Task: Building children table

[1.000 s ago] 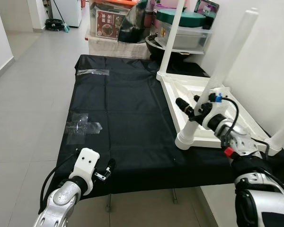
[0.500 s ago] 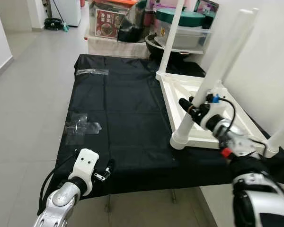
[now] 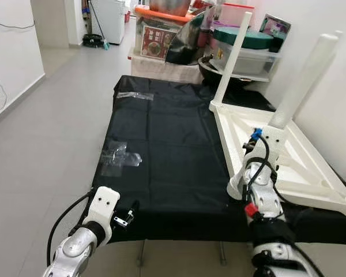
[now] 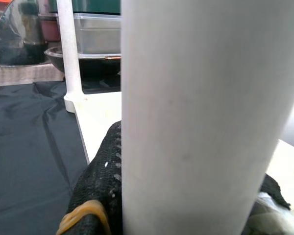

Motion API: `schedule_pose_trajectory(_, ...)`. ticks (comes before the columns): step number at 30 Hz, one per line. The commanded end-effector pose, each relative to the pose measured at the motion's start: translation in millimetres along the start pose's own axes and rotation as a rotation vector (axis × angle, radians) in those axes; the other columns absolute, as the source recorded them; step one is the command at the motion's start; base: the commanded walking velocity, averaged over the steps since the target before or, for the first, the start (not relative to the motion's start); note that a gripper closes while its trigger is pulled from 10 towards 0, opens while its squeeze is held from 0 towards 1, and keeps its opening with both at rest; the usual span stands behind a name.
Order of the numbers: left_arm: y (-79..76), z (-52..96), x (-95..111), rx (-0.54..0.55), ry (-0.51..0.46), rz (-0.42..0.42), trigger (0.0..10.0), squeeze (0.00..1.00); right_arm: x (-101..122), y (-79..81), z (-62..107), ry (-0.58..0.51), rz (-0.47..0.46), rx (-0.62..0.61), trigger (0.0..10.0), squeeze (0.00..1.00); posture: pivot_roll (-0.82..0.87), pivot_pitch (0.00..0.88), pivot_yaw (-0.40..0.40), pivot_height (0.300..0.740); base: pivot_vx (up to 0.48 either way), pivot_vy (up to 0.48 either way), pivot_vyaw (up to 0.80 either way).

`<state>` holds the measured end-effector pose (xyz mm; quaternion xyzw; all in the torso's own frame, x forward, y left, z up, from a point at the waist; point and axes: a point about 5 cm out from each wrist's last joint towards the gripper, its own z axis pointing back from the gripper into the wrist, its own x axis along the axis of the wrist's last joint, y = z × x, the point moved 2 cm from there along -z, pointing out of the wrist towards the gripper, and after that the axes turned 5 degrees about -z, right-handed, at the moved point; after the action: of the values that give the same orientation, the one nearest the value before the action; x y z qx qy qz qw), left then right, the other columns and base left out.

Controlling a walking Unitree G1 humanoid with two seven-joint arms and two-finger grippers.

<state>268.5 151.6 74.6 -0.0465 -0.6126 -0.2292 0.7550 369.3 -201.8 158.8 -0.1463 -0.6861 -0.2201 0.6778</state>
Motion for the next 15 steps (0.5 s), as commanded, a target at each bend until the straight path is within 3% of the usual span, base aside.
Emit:
schedule_pose_trajectory(1,-5.4,-2.1,0.4,-0.019,0.005,0.009,10.0,0.00,-30.2,-5.2,3.3,0.136,0.140,0.002,3.1,0.00,0.06,0.000,-0.167,0.740,0.000,0.000,0.00)
schedule_pose_trajectory(2,-5.7,-2.7,0.9,-0.018,0.003,0.011,10.0,0.00,-28.3,4.7,2.1,0.160,0.107,0.068,10.0,0.00,0.06,0.000,-0.166,0.740,0.000,0.000,0.00)
schedule_pose_trajectory(3,-6.7,-3.2,1.1,-0.019,0.002,0.012,10.0,0.00,-18.4,17.9,-0.8,0.140,0.057,0.178,10.0,0.00,0.05,0.000,-0.162,0.740,0.000,0.000,0.00)
schedule_pose_trajectory(6,-7.1,-3.1,0.8,-0.020,0.003,0.012,10.0,0.00,-11.1,18.9,-1.3,0.097,0.031,0.180,10.0,0.00,0.05,0.000,-0.162,0.740,0.000,0.000,0.00)
schedule_pose_trajectory(7,-7.0,-3.2,0.5,-0.020,0.004,0.011,10.0,0.00,-3.4,19.5,-3.6,0.060,0.003,0.217,10.0,1.00,0.06,0.000,-0.165,0.740,0.000,0.000,0.00)
schedule_pose_trajectory(9,-5.1,-3.2,0.6,-0.017,0.004,0.010,10.0,0.00,6.0,20.7,-8.4,0.037,-0.027,0.306,10.0,1.00,0.06,0.000,-0.165,0.740,0.000,0.000,0.00)
schedule_pose_trajectory(10,-3.9,-3.2,0.8,-0.014,0.004,0.008,10.0,0.00,16.0,23.5,-10.0,0.000,-0.054,0.404,10.0,0.00,0.06,0.000,-0.166,0.740,0.000,0.000,0.00)
schedule_pose_trajectory(11,-3.9,-3.2,0.8,-0.014,0.004,0.008,10.0,0.00,16.0,23.5,-10.0,0.000,-0.054,0.404,10.0,0.00,0.06,0.000,-0.166,0.740,0.000,0.000,0.00)
schedule_pose_trajectory(13,-2.3,-3.1,0.9,-0.011,0.004,0.006,10.0,0.00,31.3,27.9,-7.5,-0.044,-0.105,0.567,10.0,0.00,0.06,0.000,-0.164,0.740,0.000,0.000,0.00)
schedule_pose_trajectory(15,-2.3,-3.1,0.9,-0.011,0.004,0.006,10.0,0.00,31.3,27.9,-7.5,-0.044,-0.105,0.567,10.0,0.00,0.06,0.000,-0.164,0.740,0.000,0.000,0.00)
